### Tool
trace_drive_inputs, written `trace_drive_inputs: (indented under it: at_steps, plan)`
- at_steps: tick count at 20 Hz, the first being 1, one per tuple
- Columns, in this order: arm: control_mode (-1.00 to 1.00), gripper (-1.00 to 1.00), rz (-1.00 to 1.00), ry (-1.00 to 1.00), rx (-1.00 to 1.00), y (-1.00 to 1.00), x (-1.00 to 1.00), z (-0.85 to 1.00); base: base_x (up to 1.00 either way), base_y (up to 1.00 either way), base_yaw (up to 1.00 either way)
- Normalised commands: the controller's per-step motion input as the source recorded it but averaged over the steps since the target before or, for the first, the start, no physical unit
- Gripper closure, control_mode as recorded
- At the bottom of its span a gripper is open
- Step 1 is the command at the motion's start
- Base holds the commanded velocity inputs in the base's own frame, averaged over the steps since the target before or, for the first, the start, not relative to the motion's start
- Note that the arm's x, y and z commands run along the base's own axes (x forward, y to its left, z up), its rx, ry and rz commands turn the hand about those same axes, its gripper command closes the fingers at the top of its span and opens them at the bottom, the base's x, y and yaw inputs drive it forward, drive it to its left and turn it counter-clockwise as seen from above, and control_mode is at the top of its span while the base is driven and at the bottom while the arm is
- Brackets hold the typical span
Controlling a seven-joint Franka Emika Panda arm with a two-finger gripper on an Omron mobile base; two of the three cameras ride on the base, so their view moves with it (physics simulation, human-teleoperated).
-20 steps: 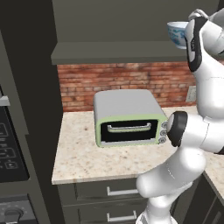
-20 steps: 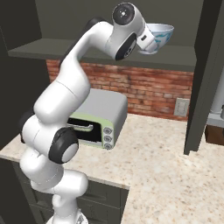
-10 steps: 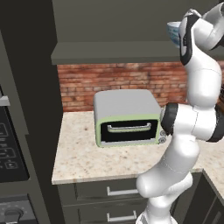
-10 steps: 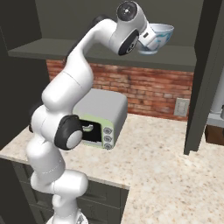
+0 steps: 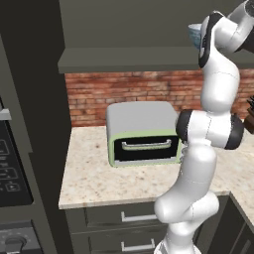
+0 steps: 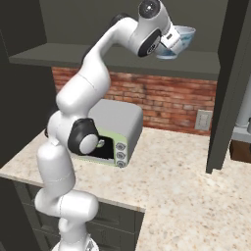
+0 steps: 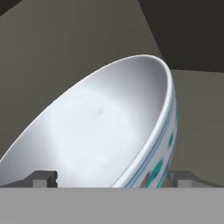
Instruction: Pick up the bowls from the cabinet and place each bowl in front of a stool on the dining counter.
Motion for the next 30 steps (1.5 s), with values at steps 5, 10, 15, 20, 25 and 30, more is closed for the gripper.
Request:
trace_drive_inputs:
  at_steps: [5,10,15,20,25,30]
  plan:
    - [-1.00,-1.00,0.00,0.09,0.00,-0.13,0.15,-0.02,0.00,0.00,0.00]
    - [-1.00,1.00,0.00,-0.07,0.00,0.00,-0.01,-0.16,0.00,0.00,0.00]
    - [-1.00,1.00,-0.03,-0.31,0.00,0.06,-0.54,-1.00,0.00,0.00,0.00]
    - [-1.00,1.00,-0.02,-0.04,0.01,0.04,-0.72,-0.79,0.00,0.00,0.00]
    - [-1.00,1.00,0.00,0.02,-0.02,0.36,-0.85,-0.05,0.00,0.00,0.00]
    - [-1.00,1.00,0.00,0.00,-0.11,0.52,-0.87,0.30,0.00,0.00,0.00]
